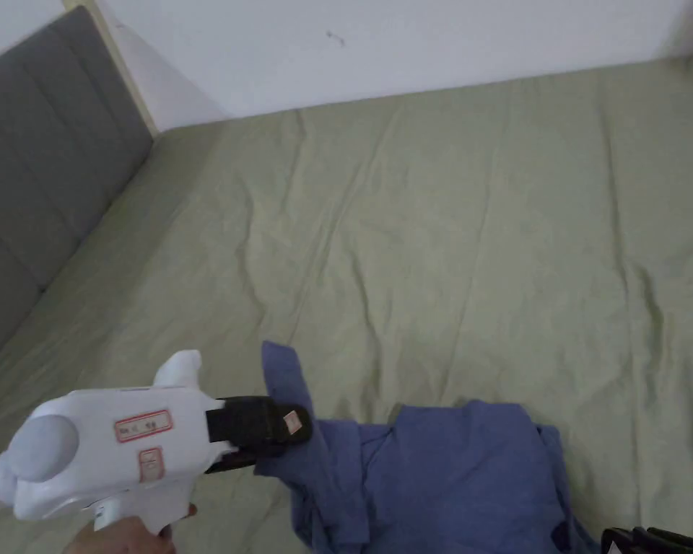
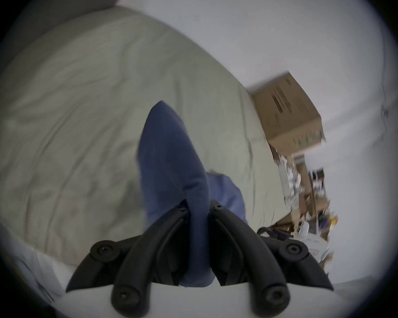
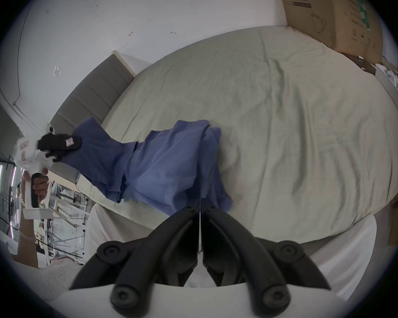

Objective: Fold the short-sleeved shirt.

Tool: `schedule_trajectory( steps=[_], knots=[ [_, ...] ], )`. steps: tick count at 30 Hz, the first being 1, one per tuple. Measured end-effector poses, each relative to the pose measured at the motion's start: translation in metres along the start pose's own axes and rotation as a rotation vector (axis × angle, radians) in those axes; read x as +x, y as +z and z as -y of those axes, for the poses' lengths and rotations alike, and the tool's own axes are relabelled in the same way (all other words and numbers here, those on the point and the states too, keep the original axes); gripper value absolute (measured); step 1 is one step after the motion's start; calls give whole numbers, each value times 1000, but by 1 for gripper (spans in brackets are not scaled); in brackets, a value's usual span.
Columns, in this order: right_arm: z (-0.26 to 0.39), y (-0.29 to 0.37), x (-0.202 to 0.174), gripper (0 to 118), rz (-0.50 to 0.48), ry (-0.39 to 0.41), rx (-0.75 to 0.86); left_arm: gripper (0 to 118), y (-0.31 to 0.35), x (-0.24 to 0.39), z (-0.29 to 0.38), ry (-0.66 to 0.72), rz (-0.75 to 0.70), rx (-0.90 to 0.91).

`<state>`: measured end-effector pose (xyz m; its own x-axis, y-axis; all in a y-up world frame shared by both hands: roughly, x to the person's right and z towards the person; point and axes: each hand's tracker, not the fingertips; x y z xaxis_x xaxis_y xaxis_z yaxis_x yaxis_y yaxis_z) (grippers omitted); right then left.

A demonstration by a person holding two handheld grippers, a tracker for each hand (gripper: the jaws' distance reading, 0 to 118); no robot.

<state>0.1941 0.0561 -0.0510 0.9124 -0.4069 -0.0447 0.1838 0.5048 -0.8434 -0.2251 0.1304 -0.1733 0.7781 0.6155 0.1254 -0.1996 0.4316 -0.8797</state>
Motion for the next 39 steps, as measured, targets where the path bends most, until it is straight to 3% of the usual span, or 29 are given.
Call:
schedule_trajectory(
  steps=[5,6,7,8,9,11,12,16,17,18,20,21,23,27,32,35,39],
  knots=[
    [5,12,32,2,31,-99,47,12,-88,65,9,-98,109,-128],
    [7,13,39,2,42,-127,54,19,-109,78,16,-145,90,-172],
    [9,15,46,2,55,-152,57,41,-133,85,25,-199,71,-232],
    [12,17,52,2,65,-172,63,76,-151,88,32,-210,77,-263],
    [14,19,59,2,81,-197,66,76,-168,90,37,-196,67,-321],
    [17,26,69,2,100,-221,68,104,-189,90,49,-134,75,-407],
    [18,30,73,2,106,-225,75,113,-186,90,50,-132,67,-384],
    [22,41,84,2,139,-240,90,103,-154,76,37,-67,79,-296],
    [22,41,86,2,143,-240,89,96,-145,71,32,-35,88,-264],
    [23,41,88,2,151,-238,89,71,-134,64,26,-12,79,-226],
    [23,39,89,2,167,-235,82,8,-122,57,17,-17,30,-164],
    [24,39,90,2,163,-232,79,1,-119,52,14,-41,-42,-151],
    [23,38,90,2,161,-233,75,1,-125,48,14,-72,-117,-173],
    [23,36,86,2,174,-211,75,0,-159,47,35,-16,-9,-272],
    [24,40,81,2,183,-203,74,0,-206,80,75,-109,16,-390],
    [21,39,81,2,171,-194,57,0,-216,91,83,-68,124,-456],
    [3,35,69,2,205,-59,13,0,-218,94,86,-99,140,-484]
  ],
)
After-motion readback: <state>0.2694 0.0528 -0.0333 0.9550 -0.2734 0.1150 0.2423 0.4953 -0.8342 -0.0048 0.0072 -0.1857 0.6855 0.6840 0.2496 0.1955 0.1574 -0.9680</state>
